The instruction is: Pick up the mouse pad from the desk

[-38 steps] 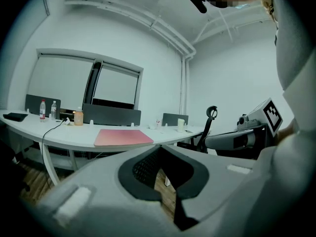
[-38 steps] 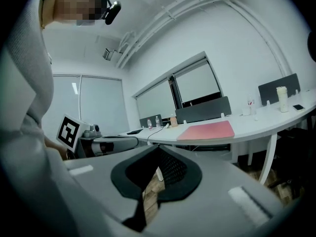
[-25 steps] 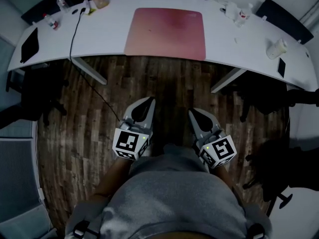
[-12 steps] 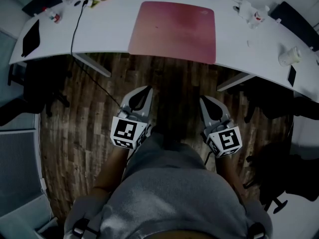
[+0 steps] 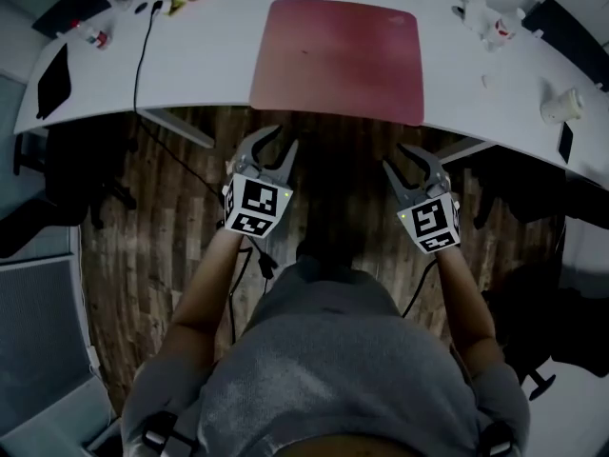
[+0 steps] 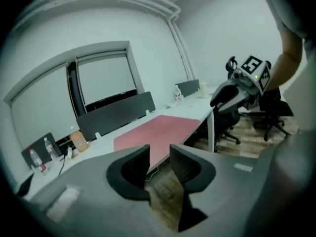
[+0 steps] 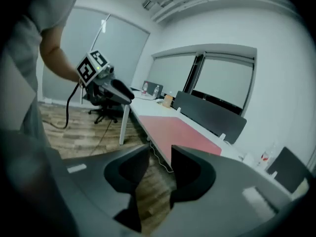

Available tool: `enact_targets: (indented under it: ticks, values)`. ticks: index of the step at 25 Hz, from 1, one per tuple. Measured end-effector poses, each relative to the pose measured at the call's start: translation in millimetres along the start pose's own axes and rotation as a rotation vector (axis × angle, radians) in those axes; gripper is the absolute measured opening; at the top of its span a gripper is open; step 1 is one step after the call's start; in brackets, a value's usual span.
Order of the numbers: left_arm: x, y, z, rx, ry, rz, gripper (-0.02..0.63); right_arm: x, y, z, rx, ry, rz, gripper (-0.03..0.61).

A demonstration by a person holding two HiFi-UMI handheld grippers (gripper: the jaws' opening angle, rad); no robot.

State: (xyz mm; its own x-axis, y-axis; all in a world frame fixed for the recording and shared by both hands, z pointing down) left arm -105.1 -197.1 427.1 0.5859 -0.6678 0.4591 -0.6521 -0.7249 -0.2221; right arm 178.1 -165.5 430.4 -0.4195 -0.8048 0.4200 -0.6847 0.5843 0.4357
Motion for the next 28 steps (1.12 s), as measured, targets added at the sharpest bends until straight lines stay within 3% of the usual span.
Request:
enact_targets:
  ticks: [3,5,11,17,25,28]
  values:
    - [24.0,15.6,-10.7,0.141,0.081,-0.007,0.177,36.8,-3.1,-13.0,-0.268,0.056,-0.068,0.127]
    - [39.8,24.2,-21.7,0.191,0.123,-0.018,0.182,61.4,-2.6,-21.4,-0.395,0.088,-0.090,0.134]
    - [82.2,33.5,-43.3,0.404,0.236,-0.042,0.216,110.6,-3.5,-37.9,-0.524,0.146,-0.102,0.155]
    - [108.4,36.3,-59.8,0.530,0.310,-0.025,0.216,136.9,1.1,-59.4,-0.610,0.225,-0.087,0.161]
    - [122.3,46.9,-78.4,0.482,0.394,0.003,0.211,154.6,-7.4,-72.8,-0.525,0.306,-0.135,0.158]
    - [123.2,49.7,-80.3,0.471,0.385,0.018,0.148,155.4,-10.0,-72.9,-0.519,0.313,-0.136,0.140]
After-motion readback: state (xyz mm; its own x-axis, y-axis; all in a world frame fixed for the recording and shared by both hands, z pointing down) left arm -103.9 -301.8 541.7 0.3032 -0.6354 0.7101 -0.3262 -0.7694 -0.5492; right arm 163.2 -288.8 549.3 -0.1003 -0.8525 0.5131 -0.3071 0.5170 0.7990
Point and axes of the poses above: the fingertips, and each gripper's own axes: x forward along the fingers, y to its left, z out of its top, the point moved 10 cm from there along -x, backward along the fingers, and after that the axes turned 9 degrees about -z, right-handed, at the moved point
